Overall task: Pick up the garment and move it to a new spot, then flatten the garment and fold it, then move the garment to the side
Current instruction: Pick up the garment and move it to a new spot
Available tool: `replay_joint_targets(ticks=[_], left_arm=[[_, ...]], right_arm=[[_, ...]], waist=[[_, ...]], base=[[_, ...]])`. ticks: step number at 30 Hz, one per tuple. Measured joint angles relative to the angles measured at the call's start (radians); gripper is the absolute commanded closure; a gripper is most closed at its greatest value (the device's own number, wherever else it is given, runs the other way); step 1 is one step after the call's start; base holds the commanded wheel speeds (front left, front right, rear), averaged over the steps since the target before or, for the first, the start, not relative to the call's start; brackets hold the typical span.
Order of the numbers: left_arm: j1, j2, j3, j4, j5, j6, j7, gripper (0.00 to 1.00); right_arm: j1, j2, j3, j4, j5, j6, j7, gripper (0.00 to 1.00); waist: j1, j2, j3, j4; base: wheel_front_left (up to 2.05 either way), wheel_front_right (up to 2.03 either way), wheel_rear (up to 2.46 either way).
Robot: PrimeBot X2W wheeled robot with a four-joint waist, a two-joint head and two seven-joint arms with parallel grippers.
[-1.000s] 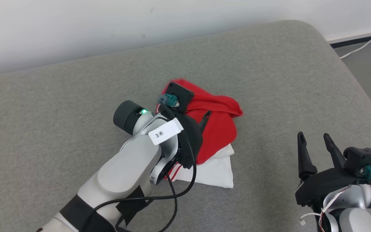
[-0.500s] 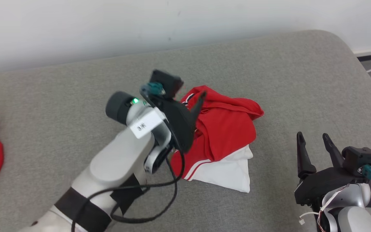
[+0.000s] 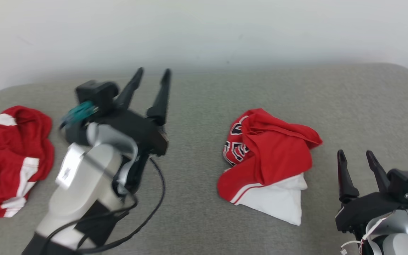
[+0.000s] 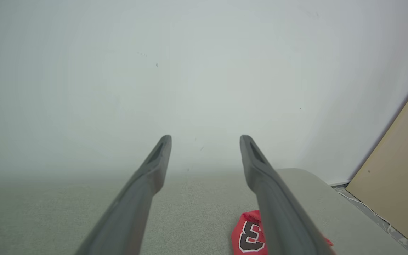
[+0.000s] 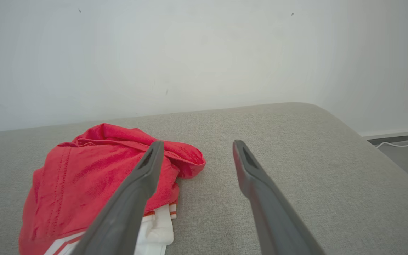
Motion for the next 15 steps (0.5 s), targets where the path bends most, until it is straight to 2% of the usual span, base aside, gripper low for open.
replay_joint_targets(ticks=[6,11,15], left_arm=[[0.146,0.084,0.081,-0.123,-0.016,0.017,-0.101,0.00],[0.340,0.188,0.105,-0.236,-0.004,0.025,-0.102,0.00],[0.481,0.240,0.105,-0.299,0.011,0.026,-0.100,0.00]], right_arm=[[0.026,0.001,0.003,0.003,0.000,0.003,-0.010,0.00],[0.027,0.010,0.031,0.000,0.000,0.012,-0.015,0.00],[0.031,0.010,0.030,0.000,0.002,0.015,-0.018,0.00]], waist=[[0.0000,-0.0001,-0.032,0.059],[-0.0002,-0.0001,-0.063,0.086],[-0.0002,-0.0001,-0.077,0.098]], base=[[0.00,0.00,0.00],[0.00,0.00,0.00],[0.00,0.00,0.00]])
